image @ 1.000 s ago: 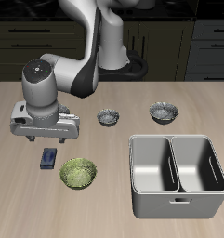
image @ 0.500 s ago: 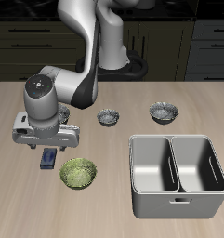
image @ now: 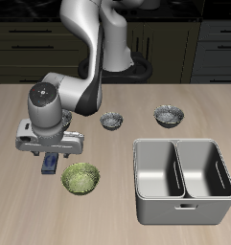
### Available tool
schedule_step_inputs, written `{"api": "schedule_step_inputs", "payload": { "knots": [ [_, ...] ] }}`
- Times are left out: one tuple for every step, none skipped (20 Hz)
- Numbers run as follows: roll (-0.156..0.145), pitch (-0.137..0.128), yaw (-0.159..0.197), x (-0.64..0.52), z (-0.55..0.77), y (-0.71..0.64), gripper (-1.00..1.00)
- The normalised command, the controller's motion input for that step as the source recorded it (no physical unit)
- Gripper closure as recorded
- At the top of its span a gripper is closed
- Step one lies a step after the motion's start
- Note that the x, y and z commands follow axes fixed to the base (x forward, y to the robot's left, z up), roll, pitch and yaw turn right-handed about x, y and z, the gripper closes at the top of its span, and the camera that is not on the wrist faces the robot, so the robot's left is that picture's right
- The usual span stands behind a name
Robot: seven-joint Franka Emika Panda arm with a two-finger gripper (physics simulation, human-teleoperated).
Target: Place the cream cheese in the green bowl
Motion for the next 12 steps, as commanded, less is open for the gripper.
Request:
{"api": "schedule_step_inputs", "payload": {
  "knots": [
    [-0.022,-0.027,0.002,-0.08,-0.07,-0.01,-1.00],
    [-0.023,-0.046,0.056,-0.05,-0.15,-0.08,-1.00],
    [-0.014,-0.017,-0.022,-0.08,-0.11,-0.05,-1.00],
    [-0.002,0.001,0.040,0.05,-0.19,-0.02,-1.00],
    [-0.057,-0.008,0.027,0.03,-0.25,-0.06,-1.00],
    [-0.008,0.030,-0.021,-0.05,-0.22,-0.03,-1.00],
    [0.019,0.059,-0.028,-0.06,-0.31,0.02,-1.00],
    [-0.016,-0.006,0.065,-0.06,-0.27,0.00,-1.00],
    [-0.020,0.026,0.019,-0.11,-0.29,-0.02,-1.00],
    [-0.017,0.013,0.010,0.04,-0.21,-0.03,-1.00],
    [0.058,-0.003,0.015,-0.09,-0.41,0.00,-1.00],
    [-0.108,0.013,0.017,-0.08,-0.17,-0.03,1.00]
  ]
}}
